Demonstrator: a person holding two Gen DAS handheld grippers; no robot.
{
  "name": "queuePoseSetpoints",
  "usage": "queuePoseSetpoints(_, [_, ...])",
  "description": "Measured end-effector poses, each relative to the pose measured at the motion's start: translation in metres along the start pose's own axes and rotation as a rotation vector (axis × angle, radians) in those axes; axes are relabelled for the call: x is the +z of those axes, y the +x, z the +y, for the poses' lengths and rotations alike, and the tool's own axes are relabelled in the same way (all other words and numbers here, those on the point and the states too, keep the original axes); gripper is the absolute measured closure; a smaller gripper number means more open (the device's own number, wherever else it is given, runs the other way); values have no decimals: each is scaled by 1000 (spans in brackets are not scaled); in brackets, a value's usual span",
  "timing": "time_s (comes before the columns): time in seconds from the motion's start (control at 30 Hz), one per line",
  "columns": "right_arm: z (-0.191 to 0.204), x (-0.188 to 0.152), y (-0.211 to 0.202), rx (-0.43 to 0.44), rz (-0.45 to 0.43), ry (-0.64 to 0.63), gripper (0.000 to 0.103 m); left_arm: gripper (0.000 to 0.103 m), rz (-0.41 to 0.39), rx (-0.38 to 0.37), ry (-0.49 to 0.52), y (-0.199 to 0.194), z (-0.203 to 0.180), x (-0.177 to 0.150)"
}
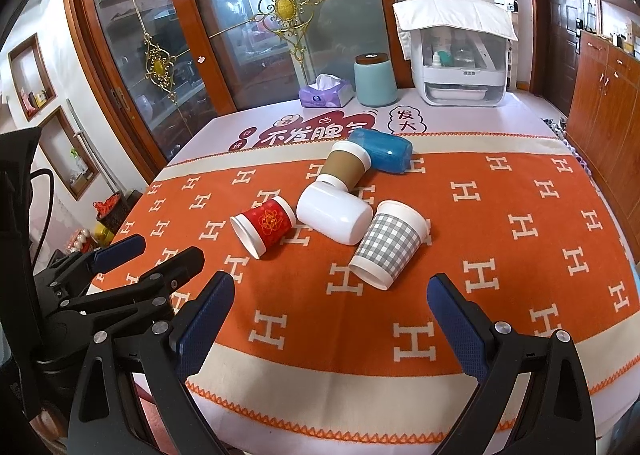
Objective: Flip cup upside down
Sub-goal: 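Reach the left tool to the red cup and close around it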
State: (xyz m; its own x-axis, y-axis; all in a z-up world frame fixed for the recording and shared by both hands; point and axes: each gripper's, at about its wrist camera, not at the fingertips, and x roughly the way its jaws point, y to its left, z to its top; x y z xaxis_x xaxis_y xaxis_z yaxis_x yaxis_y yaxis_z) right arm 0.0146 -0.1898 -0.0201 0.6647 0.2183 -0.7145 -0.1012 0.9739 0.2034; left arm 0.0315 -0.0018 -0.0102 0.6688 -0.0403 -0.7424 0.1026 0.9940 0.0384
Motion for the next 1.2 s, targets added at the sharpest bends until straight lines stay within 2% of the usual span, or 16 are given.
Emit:
queuePoseSetpoints(0.2, [2,13,13,-9,12,-16,5,30,0,27,54,11,4,14])
queuePoseSetpoints(0.57, [-2,42,54,-30,45,-7,5,30,73,10,128,56,24,47])
queuePoseSetpoints(0.73, [-4,51,83,-32,75,8,5,30,176,-59,169,93,28,61])
queuePoseSetpoints(0.93, [-11,56,121,-12,122,55,5,30,314,-123,164,148,34,77])
queuePoseSetpoints(1.2, [-21,56,158,-2,174,86,5,30,442,-122,219,221,29,89])
